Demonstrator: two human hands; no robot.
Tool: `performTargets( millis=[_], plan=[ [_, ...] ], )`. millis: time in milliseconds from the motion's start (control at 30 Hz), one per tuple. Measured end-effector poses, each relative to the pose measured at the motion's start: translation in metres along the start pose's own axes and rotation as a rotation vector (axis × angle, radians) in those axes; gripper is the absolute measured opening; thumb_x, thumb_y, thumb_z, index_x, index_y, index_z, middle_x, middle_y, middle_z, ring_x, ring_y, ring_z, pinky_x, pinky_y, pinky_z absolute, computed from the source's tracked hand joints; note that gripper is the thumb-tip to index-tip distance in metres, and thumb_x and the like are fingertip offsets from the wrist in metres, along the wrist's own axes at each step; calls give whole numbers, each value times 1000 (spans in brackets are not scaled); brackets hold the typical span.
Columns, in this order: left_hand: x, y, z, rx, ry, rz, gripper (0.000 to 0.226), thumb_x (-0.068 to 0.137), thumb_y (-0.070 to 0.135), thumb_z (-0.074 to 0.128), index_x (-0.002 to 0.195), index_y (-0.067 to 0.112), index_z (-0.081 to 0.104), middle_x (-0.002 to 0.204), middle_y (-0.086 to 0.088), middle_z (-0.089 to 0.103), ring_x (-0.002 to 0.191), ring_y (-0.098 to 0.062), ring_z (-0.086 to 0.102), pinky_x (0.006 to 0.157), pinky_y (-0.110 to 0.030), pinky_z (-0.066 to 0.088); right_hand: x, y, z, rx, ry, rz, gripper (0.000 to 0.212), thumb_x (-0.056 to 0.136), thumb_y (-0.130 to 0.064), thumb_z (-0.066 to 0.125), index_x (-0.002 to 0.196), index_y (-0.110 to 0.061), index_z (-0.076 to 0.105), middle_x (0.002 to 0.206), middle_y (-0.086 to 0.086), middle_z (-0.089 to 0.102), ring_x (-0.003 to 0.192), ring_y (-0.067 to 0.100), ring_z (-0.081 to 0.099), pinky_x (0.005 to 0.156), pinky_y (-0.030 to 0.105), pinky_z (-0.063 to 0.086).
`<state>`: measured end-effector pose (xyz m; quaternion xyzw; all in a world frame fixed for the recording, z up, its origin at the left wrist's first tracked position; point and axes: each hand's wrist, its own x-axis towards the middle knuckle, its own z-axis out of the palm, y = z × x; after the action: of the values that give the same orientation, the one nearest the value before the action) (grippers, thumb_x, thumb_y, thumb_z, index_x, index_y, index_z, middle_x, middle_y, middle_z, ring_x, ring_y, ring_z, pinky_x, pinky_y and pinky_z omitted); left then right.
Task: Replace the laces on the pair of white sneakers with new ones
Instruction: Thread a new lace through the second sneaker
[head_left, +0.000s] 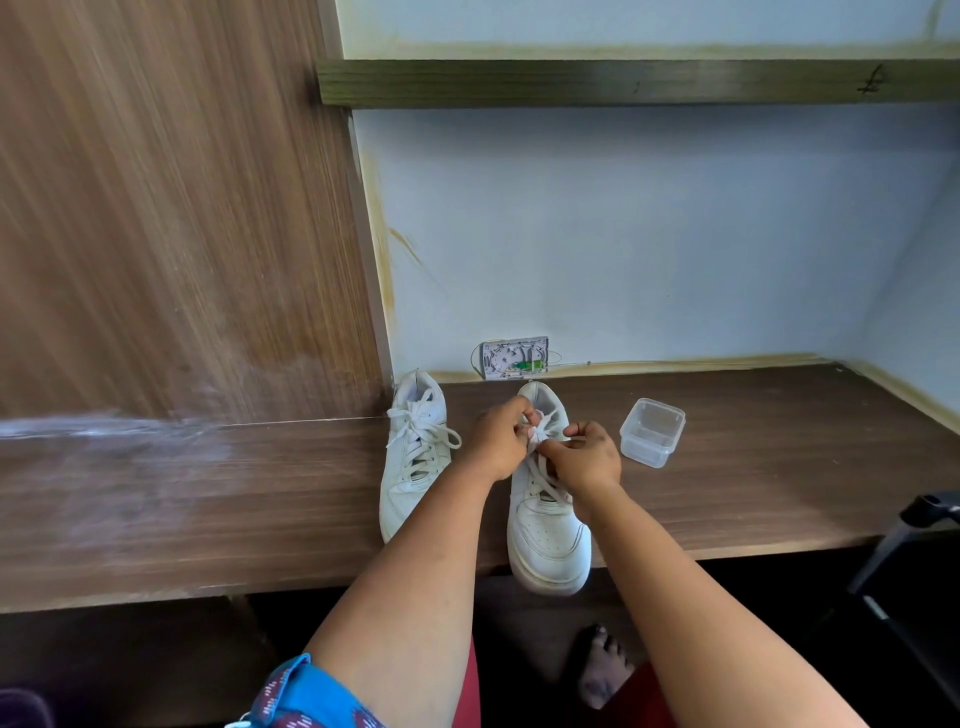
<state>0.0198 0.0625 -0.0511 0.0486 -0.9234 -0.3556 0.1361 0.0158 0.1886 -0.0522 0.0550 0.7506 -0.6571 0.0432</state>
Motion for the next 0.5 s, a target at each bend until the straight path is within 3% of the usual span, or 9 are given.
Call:
performTargets(
  millis=[133,233,333,500],
  plan=[
    [0,0,0,17,13,2,13,92,7,55,100,15,61,89,2,59,79,-13,55,67,-20,38,3,1,0,-13,-9,4,31,77,-15,76,99,-12,54,75,2,63,57,11,56,56,26,49],
    [1,0,-1,45,53,67,13,86,6,61,95,15,62,100,-2,59,82,-13,58,73,-22,45,5,2,0,-15,-9,-10,32,77,-17,76,99,-12,54,71,-1,61,58,11,55,58,27,49],
    [3,0,1,46,36,78,16,84,2,64,94,14,67,96,-1,61,82,-12,61,79,-24,51,5,4,0,10,-6,-11,35,77,-20,79,98,-12,53,73,2,63,59,12,56,61,30,52],
    [4,1,4,74,21,36,12,87,4,61,94,11,68,94,-4,64,82,-16,61,79,-26,51,4,4,1,-24,42,-55,34,78,-21,78,98,-15,51,71,-6,60,61,8,56,50,18,44]
  ],
)
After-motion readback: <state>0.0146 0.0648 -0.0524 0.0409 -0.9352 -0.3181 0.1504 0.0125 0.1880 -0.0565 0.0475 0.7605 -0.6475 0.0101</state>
